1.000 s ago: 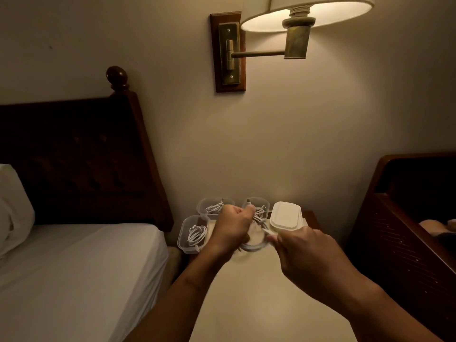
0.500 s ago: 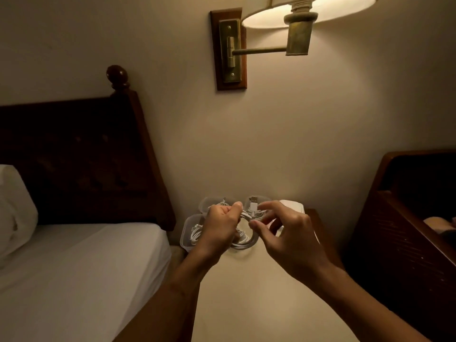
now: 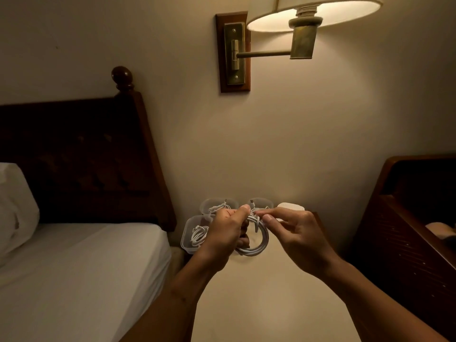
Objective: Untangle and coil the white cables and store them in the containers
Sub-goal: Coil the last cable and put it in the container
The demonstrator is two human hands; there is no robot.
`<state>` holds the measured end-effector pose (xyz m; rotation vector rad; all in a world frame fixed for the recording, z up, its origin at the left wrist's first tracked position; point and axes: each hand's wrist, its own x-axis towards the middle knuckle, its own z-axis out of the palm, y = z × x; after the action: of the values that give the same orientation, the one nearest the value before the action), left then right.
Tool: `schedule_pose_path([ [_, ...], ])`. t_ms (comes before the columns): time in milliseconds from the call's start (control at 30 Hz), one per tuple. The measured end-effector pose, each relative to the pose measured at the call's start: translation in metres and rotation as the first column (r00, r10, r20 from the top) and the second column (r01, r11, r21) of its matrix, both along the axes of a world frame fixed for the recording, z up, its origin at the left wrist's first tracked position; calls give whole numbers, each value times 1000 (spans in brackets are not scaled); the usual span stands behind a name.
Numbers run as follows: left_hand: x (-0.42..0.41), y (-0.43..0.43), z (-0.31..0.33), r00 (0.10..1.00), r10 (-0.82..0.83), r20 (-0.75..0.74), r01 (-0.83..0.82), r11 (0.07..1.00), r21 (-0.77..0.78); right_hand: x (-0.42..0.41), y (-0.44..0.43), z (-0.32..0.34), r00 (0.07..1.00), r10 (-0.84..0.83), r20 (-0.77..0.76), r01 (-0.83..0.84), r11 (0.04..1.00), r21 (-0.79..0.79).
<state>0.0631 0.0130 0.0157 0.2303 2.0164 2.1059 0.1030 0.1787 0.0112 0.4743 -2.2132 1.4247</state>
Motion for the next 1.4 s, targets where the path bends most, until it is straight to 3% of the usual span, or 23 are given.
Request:
schedule_pose_path([
  [267,3,5,7,993,-41,-107,32,996,-83,7,0,-1,941,237,240,-143,925,-352],
  [333,3,7,10,987,-27,-156,4,989,-145,11,-2,-1,925,270,267,-162,917,-365],
  [500,2,13,12,973,-30,-229,-28,969,-245,15,-12,-7,949,154,275,-92,970,-224],
  [600,4,17,9,971,-42,-234,-22,965,-263,12,-14,-11,979,-23,200,36,997,-62],
  [767,0,18,-2,980,-12,-197,-39,967,-253,15,-12,-16,988,-143,65,130,976,174],
  [900,1,23,-2,977,82,-196,-128,964,-232,17,-10,-18,909,-326,-260,401,854,332],
  [967,0,26,-3,972,131,-197,-174,959,-224,15,-9,-19,848,-328,-416,493,775,395],
  [1067,0,31,-2,970,155,-186,-193,958,-213,18,-12,-18,797,-305,-521,572,656,491],
  [1167,-3,35,-2,968,180,-175,-220,944,-246,21,-11,-14,783,-299,-546,598,605,526],
  [1267,-4,39,-4,971,195,-141,-227,936,-267,19,-15,-11,796,-305,-523,582,624,522],
  [1400,-7,36,-5,974,212,-78,-225,932,-285,22,-14,-15,860,-328,-391,482,776,408],
])
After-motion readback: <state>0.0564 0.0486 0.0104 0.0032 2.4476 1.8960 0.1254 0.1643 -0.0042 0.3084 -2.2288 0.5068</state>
